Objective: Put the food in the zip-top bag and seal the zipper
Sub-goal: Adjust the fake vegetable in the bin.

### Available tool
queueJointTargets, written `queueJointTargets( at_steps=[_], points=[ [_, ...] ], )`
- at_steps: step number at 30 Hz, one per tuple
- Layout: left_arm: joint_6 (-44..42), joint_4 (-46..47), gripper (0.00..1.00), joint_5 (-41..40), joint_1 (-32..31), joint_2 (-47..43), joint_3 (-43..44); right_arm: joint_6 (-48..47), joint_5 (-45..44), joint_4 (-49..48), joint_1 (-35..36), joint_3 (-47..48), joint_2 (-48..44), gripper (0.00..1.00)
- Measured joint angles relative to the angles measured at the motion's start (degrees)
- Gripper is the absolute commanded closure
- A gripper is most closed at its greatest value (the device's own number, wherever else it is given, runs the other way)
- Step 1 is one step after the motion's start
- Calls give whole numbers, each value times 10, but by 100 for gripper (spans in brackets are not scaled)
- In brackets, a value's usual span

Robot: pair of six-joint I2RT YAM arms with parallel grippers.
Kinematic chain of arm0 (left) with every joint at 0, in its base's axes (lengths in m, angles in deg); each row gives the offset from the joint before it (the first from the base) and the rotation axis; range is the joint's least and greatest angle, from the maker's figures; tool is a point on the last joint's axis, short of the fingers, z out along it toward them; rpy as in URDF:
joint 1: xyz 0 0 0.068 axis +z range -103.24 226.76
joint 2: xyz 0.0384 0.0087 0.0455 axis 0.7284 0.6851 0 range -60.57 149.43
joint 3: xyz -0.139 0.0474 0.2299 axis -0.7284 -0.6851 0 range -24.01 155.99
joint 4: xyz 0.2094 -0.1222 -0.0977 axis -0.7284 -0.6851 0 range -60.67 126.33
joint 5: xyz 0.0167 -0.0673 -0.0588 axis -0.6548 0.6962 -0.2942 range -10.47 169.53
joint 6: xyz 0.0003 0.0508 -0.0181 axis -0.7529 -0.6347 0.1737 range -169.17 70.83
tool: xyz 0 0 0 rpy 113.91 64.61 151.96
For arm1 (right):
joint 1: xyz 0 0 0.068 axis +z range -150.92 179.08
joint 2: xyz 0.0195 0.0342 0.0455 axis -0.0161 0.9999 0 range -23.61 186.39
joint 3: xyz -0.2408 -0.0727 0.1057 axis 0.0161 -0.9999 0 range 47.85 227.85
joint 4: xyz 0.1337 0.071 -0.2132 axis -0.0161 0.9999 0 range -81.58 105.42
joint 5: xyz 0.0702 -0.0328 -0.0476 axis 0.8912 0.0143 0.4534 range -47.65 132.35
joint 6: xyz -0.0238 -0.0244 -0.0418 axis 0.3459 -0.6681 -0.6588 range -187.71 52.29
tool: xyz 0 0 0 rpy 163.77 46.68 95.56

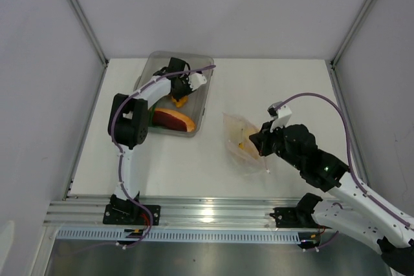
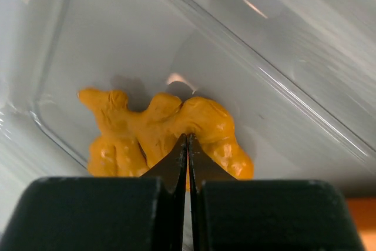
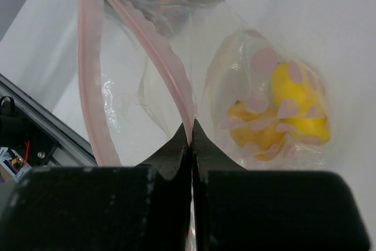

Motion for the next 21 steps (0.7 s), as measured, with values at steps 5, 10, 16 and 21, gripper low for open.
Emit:
queueJointTargets(
  at_steps=[5, 10, 16, 21],
  points=[
    [56, 17, 99, 13, 0, -72, -102, 6, -13, 16, 1, 14, -13, 100],
    [104, 20, 99, 16, -1, -120, -137, 23, -18, 34, 14, 18, -13, 100],
    [191, 67, 88, -35, 0, -195, -177, 31, -43, 52, 38, 20, -13, 100],
    [302, 70, 1, -89, 0, -228, -158, 42, -66, 70, 50, 20, -14, 100]
  ],
)
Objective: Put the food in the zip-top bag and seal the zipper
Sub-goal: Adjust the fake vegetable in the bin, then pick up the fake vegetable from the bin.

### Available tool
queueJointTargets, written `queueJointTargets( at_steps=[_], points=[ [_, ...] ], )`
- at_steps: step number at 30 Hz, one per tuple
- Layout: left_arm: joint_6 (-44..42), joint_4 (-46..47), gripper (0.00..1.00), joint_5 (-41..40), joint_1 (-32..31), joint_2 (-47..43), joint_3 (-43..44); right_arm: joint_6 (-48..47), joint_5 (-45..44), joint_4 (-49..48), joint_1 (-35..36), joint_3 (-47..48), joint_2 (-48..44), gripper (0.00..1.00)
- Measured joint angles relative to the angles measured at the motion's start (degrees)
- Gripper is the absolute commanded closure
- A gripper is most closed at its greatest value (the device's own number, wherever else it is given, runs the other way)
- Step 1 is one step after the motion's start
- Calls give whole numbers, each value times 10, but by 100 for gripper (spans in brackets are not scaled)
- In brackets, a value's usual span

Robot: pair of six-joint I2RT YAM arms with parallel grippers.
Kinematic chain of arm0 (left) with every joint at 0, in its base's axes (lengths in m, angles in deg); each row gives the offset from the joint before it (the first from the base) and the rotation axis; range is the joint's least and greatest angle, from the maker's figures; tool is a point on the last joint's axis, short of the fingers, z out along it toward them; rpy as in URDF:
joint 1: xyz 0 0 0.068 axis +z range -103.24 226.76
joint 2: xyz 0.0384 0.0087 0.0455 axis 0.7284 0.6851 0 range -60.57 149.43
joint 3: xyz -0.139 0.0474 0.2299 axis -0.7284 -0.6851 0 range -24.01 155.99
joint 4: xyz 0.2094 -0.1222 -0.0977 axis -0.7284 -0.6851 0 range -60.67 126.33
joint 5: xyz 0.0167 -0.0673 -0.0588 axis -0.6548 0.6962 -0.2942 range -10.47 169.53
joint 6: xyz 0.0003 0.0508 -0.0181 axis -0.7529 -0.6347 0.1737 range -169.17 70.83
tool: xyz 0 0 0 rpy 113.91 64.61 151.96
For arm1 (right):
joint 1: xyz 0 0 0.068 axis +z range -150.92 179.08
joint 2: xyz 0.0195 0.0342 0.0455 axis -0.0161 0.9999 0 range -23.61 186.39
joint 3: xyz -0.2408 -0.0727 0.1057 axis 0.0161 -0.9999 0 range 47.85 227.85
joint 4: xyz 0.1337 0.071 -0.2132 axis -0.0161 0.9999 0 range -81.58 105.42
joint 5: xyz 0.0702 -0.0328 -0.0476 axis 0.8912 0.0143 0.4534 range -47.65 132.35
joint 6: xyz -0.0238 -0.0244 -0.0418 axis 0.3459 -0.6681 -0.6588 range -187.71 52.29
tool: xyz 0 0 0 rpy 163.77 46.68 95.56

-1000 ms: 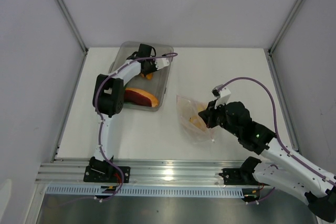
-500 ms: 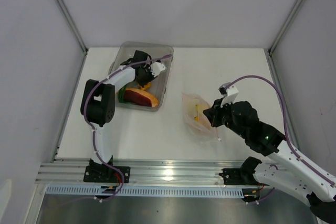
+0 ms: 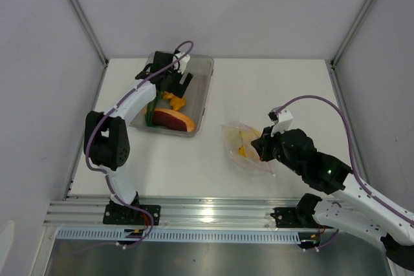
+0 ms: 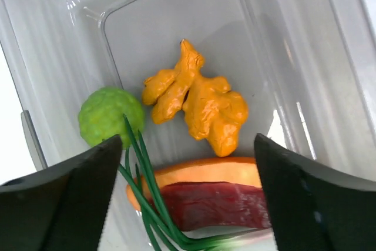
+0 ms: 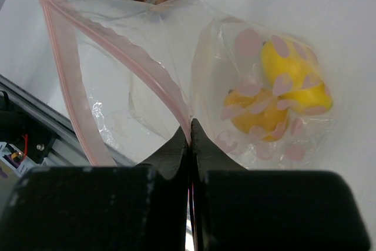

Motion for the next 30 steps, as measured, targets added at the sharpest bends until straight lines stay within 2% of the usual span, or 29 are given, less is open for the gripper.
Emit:
queueJointTargets(
  at_steps=[4, 10, 14, 16, 20, 23, 26, 30],
  points=[
    [83, -22, 1, 4, 0, -5, 14, 12, -16, 5, 7, 0, -11, 100],
    [236, -11, 0, -29, 0, -78, -55, 24, -36, 16, 18, 0, -16, 100],
    [327, -15, 1, -45, 4, -90, -47, 31, -50, 27, 26, 0, -16, 100],
    [370, -24, 1, -26, 12, -86, -43, 34, -55, 28, 28, 0, -17, 100],
    [420, -24, 1, 72, 56, -58, -38, 38, -65, 30, 31, 0, -21, 100],
    [435, -19, 1, 112, 80, -29, -38, 41, -70, 31, 31, 0, -21, 100],
    [443, -3, 1, 96, 82, -28, -65, 44, -76, 31, 33, 0, -21, 100],
    [457, 37, 1, 51, 75, -70, -134, 44, -81, 30, 34, 0, -17, 100]
  ],
)
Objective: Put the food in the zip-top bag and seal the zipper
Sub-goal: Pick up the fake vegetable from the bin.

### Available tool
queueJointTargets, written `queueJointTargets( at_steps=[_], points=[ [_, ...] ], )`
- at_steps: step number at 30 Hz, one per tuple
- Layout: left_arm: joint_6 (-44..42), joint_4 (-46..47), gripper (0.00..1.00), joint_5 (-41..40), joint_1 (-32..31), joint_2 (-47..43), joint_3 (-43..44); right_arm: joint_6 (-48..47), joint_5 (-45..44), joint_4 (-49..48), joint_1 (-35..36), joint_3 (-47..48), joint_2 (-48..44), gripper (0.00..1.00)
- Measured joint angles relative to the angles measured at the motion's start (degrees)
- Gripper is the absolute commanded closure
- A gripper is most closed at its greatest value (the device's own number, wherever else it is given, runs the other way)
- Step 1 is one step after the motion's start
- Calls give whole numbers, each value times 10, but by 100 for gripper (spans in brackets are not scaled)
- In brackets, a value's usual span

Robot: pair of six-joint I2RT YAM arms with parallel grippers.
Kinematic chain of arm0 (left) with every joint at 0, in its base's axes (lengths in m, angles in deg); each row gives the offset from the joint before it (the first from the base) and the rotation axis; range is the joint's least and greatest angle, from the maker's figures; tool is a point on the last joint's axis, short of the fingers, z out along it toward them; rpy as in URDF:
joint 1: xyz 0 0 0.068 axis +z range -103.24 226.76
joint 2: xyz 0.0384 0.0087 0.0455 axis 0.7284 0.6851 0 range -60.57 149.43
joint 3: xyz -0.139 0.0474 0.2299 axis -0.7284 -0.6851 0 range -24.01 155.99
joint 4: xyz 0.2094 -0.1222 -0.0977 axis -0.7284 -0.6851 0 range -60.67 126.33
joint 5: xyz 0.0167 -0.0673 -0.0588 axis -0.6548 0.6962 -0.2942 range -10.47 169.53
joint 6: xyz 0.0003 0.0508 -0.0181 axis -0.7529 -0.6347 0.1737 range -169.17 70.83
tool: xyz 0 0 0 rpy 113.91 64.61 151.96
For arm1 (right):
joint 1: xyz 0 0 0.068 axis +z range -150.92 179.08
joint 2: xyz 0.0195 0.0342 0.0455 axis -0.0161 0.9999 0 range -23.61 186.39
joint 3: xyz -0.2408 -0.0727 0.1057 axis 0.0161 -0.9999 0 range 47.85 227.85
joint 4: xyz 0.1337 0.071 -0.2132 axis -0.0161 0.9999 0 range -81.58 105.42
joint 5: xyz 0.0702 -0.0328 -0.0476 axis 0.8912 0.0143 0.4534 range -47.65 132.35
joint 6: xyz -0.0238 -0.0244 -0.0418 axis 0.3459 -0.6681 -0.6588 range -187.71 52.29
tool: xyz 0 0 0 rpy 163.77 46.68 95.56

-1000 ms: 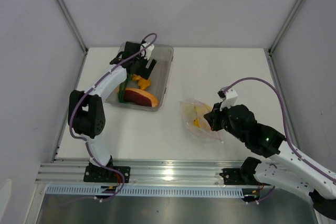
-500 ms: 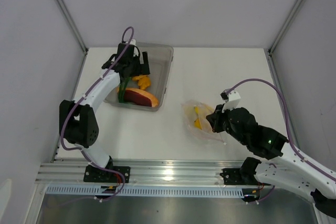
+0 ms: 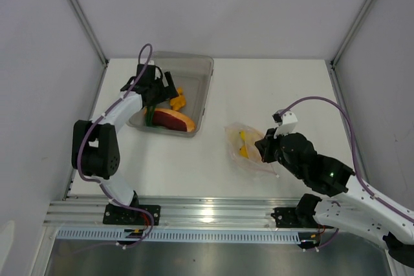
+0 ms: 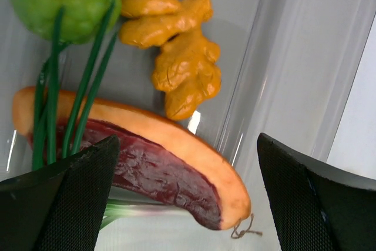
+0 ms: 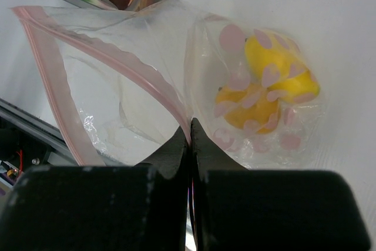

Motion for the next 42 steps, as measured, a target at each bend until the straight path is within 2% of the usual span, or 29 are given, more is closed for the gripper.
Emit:
queueJointTargets(
  at_steps=[3, 11, 16, 20, 24, 36, 39, 42],
  points=[
    [23, 6, 1, -20, 4, -7, 0, 1, 0, -3, 0, 0, 8, 100],
    [32, 28, 1, 5, 30, 11, 24, 3, -1, -12, 1, 0, 21, 100],
    [5, -26, 5, 14, 19, 97, 144, 4, -1, -12, 3, 0, 24, 100],
    [-5, -59, 6, -6, 3, 120, 167, 4, -2, -12, 4, 0, 26, 100],
    [9, -106, 14, -35, -13, 146, 197, 6, -2, -16, 4, 0, 28, 100],
    [128, -190, 9, -101, -55, 198, 217, 11, -3, -16, 8, 0, 27, 100],
    [148, -199, 2, -104, -57, 208, 223, 11, -7, -16, 8, -2, 23, 100],
    [163, -207, 1, -106, -58, 224, 241, 11, -10, -16, 8, -4, 16, 100]
  ],
)
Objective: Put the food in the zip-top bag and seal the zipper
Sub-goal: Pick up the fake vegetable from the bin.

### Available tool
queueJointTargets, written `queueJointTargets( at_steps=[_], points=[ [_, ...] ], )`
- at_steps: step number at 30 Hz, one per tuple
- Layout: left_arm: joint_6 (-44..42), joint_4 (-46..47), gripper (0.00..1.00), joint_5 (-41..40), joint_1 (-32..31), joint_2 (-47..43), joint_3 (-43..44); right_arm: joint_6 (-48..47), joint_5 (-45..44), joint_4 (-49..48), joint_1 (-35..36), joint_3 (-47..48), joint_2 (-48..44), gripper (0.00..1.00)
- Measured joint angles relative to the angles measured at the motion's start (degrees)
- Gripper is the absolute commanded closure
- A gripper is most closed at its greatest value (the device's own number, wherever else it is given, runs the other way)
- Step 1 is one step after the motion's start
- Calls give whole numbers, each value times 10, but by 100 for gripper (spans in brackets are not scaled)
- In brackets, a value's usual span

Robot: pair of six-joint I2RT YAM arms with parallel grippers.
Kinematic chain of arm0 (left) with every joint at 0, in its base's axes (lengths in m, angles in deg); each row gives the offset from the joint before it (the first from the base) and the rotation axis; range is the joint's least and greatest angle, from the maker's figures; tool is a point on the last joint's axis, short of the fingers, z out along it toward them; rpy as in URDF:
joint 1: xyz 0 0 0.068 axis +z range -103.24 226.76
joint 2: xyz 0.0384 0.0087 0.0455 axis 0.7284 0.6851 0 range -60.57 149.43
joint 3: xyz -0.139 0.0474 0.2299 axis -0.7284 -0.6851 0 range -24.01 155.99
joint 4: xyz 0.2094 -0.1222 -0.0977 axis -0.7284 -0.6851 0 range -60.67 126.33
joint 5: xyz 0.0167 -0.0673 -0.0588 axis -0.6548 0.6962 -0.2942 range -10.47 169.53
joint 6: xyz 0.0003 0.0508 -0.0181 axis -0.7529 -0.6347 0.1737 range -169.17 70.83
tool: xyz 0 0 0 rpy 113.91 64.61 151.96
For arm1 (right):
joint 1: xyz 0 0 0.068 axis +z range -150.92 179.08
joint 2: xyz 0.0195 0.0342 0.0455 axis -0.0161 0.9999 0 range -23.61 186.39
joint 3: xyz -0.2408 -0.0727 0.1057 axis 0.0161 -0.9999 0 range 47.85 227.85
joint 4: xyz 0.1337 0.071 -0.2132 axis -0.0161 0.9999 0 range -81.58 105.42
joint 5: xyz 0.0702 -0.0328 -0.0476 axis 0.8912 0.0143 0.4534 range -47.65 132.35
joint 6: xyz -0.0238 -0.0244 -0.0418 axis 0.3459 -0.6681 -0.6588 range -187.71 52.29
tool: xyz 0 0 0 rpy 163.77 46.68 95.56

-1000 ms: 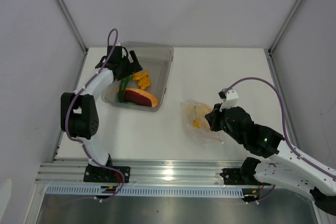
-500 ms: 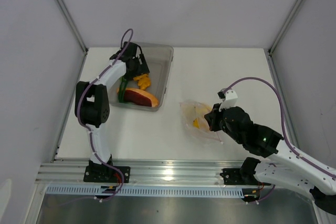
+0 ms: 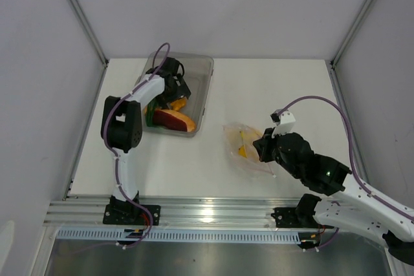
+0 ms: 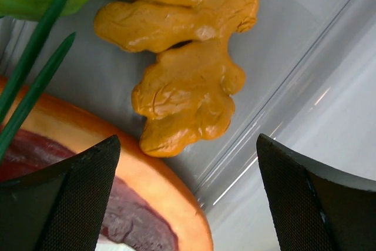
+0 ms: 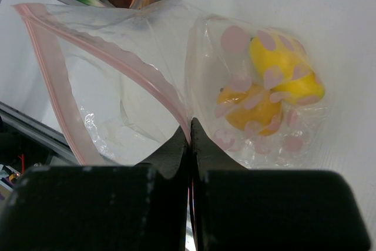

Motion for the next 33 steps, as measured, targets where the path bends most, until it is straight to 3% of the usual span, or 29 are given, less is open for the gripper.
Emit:
queueJointTargets(
  at_steps=[21, 27, 33],
  points=[
    [24, -55, 4, -44, 0, 87, 109, 0, -10, 0, 0, -5, -3, 100],
    [24, -70, 18, -50, -1, 88, 110, 0, -10, 0, 0, -5, -4, 100],
    [24, -78, 22, -62, -11, 90, 110, 4, -10, -1, 1, -13, -9, 100]
  ],
)
